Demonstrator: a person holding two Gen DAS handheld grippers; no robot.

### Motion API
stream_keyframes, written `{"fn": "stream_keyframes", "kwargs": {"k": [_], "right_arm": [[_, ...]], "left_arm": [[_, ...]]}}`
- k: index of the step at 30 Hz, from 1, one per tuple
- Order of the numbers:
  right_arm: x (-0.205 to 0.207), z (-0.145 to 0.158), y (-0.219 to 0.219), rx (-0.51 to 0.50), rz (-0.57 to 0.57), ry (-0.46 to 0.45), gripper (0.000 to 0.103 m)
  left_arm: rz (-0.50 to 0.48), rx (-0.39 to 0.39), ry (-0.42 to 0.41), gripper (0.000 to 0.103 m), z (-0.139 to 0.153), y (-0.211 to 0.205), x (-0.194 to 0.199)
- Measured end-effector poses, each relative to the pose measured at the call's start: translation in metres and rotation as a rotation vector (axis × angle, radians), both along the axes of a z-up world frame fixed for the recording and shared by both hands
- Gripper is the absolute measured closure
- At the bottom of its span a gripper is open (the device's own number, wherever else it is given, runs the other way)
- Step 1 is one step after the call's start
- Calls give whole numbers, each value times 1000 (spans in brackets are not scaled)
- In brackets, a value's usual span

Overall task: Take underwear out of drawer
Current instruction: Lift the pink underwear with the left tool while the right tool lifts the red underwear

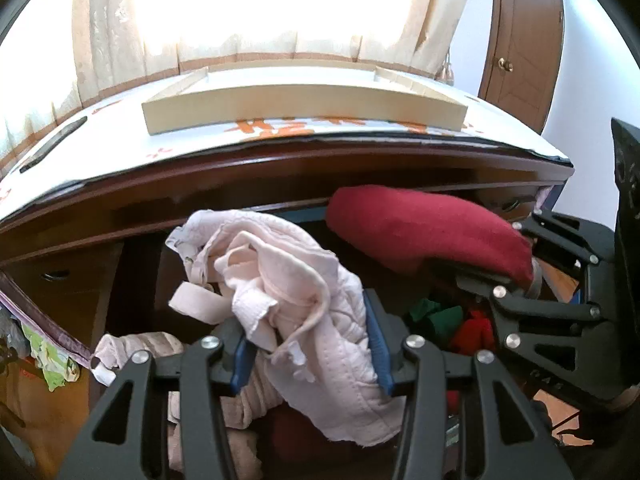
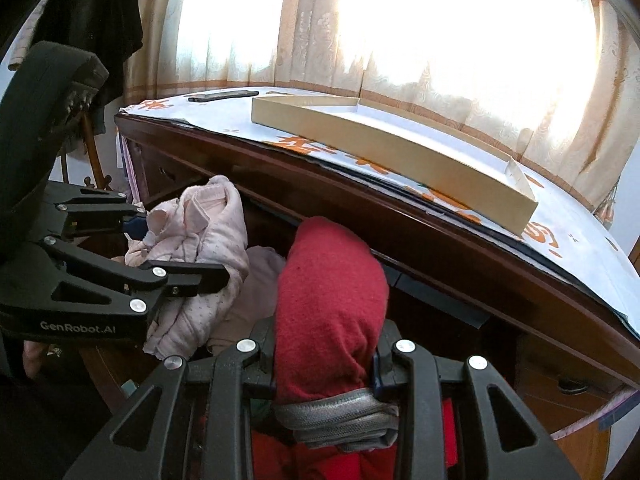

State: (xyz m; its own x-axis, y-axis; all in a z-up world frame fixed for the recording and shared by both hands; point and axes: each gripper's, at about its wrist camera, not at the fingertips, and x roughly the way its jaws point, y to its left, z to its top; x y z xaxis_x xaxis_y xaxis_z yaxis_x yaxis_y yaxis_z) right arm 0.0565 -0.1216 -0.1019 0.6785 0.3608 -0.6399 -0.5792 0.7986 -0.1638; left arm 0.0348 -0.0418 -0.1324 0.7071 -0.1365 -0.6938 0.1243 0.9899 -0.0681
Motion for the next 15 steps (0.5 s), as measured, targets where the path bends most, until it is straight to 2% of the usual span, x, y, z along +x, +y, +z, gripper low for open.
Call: {"fn": "stream_keyframes", "kwargs": {"k": [15], "right_arm": [[-11, 5, -6, 33, -1, -43, 70]], "left_arm": [[20, 12, -76, 56, 15, 6, -10]]}}
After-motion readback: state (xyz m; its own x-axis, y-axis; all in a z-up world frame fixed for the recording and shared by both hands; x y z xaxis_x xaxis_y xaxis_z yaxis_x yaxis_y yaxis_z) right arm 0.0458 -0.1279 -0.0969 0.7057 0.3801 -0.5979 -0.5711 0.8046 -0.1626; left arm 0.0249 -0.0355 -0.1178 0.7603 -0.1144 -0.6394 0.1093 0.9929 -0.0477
